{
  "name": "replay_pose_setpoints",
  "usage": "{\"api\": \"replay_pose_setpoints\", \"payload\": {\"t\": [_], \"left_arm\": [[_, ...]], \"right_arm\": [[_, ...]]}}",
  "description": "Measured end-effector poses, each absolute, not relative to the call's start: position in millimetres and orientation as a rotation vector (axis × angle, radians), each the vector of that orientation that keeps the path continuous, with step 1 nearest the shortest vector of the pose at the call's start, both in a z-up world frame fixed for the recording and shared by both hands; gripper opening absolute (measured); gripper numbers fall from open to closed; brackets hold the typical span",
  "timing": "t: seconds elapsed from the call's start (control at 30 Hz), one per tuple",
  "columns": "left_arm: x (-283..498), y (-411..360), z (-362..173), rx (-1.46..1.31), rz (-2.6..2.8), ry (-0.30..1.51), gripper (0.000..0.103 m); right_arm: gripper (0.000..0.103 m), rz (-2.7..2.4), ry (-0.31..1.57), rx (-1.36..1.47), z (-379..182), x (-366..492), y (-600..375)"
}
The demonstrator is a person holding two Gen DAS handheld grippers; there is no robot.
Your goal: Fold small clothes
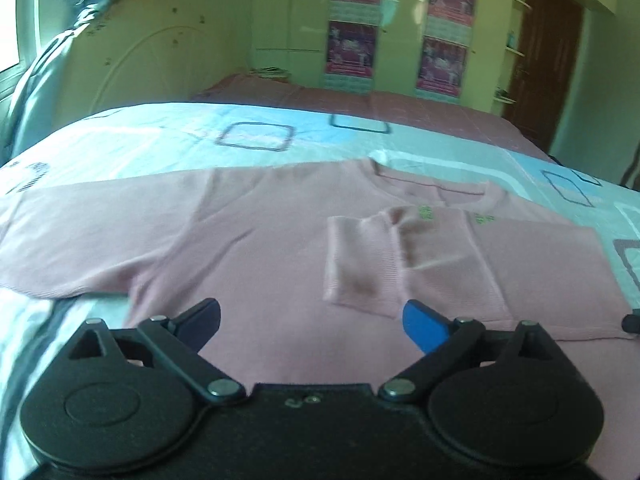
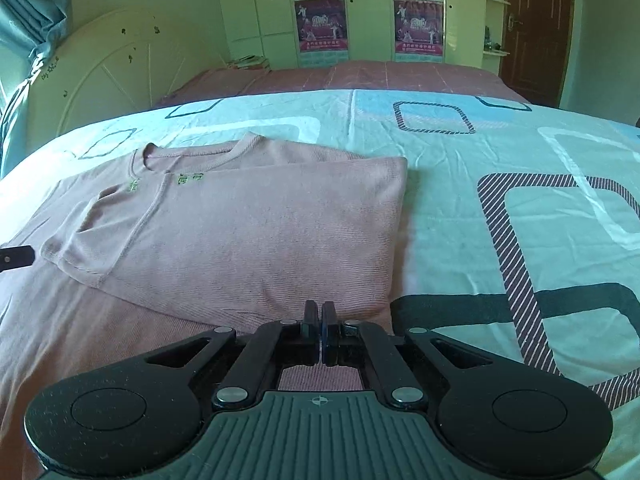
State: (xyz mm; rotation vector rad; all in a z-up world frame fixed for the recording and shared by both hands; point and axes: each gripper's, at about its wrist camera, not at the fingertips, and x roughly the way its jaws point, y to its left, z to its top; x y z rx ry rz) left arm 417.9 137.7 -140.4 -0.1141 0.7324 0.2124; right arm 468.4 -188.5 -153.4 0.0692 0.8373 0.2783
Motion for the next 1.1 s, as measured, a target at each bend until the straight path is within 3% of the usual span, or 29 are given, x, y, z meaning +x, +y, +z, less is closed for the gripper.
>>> {"api": "replay_pose_setpoints", "payload": {"t": [0.03, 0.07, 0.1, 0.13, 0.2, 0.23, 0.37, 0.43, 0.57, 0.67, 0.77, 0.9, 1.1], "left_arm": [[407, 154, -138, -0.135, 0.245, 0.726, 0.094], [397, 171, -136, -0.164, 0.277, 0.712, 0.092], [387, 195, -134, -0.217, 0.312, 0.699, 0.082], [377, 221, -134, -0.283, 0.351, 0.689, 0.064], [360, 276, -138, -0.446, 0.432, 0.675, 0.044], [351, 306, -139, -0.537, 0.487, 0.649, 0.044], [321, 408, -151, -0.769, 0.627, 0.537, 0.050], [313, 447, -156, -0.837, 0.631, 0.502, 0.059], [310, 507, -164, -0.978, 0.559, 0.437, 0.060], [312, 532, -168, -1.018, 0.566, 0.397, 0.054], [320, 553, -176, -1.066, 0.582, 0.363, 0.041], [331, 565, -182, -1.021, 0.590, 0.404, 0.013], [356, 522, -148, -0.820, 0.456, 0.418, 0.012]], "right_arm": [[0.004, 0.280, 0.838, 0.078, -152, 467, -186], [0.029, 0.275, 0.836, 0.084, -151, 465, -183], [0.068, 0.266, 0.823, 0.089, -148, 462, -181], [0.075, 0.261, 0.795, 0.094, -144, 458, -178], [0.075, 0.255, 0.769, 0.099, -137, 450, -172], [0.075, 0.249, 0.765, 0.102, -135, 447, -168], [0.062, 0.179, 0.767, 0.095, -131, 434, -142], [0.062, 0.137, 0.771, 0.116, -128, 429, -126], [0.062, 0.092, 0.758, 0.144, -113, 424, -88], [0.062, 0.096, 0.736, 0.129, -96, 425, -61], [0.062, 0.096, 0.706, 0.112, -82, 428, -44], [0.062, 0.068, 0.700, 0.119, -78, 432, -43], [0.062, 0.020, 0.730, 0.170, -89, 431, -69]]}}
